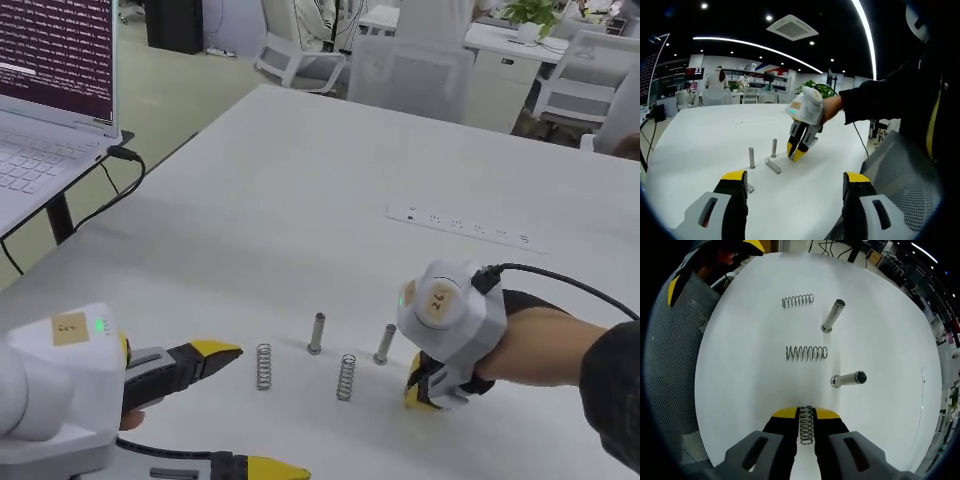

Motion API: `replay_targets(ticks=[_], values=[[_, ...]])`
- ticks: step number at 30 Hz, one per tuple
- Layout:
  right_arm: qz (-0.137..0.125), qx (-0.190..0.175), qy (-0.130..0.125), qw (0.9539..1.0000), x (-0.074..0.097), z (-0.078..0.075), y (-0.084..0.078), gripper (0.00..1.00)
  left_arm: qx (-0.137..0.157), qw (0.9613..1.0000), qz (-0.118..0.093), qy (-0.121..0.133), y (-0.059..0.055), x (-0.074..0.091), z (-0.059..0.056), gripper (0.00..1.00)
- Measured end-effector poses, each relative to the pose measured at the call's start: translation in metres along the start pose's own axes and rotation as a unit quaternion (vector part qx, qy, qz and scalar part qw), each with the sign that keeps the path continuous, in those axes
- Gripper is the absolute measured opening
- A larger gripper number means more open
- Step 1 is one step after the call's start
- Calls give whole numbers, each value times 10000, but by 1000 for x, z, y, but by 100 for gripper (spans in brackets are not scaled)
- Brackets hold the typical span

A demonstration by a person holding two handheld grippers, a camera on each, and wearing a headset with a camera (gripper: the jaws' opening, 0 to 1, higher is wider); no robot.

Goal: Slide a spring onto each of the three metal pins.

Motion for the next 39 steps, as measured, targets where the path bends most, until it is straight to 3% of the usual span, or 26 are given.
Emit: replay_targets(ticks=[5, 10, 18, 29, 32, 39], values=[[140, 159, 30, 9998, 1, 4, 0, 13, -11, 10000, 12, -27, 0, 0, -1, 74], [278, 290, 17, 9992, 0, 3, 1, 9, 1, 10000, 5, -28, -1, 0, -1, 74], [228, 289, -31, 9993, 4, 8, -1, 8, -10, 10000, -7, -37, 0, 0, -2, 74], [-597, -258, -88, 9978, 26, 22, -3, 8, -80, 9998, -2, -166, 2, -7, -7, 74], [-938, -551, -4, 9941, 33, 27, -1, 8, -94, 9997, 2, -225, 3, -10, -9, 73], [-1264, -766, 10, 9890, 54, 34, 3, 8, -135, 9994, -47, -318, 5, -13, -11, 72]])
Point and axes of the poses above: the centre of the closed fingertips' face, and the gripper's own axes: x roughly backward along the fingers, z roughly to its left, y roughly out of its top, the point moved 9 cm from there along x, roughly backward along the fingers, and after that the axes turned 14 degrees about -x, right-handed, at the moved point
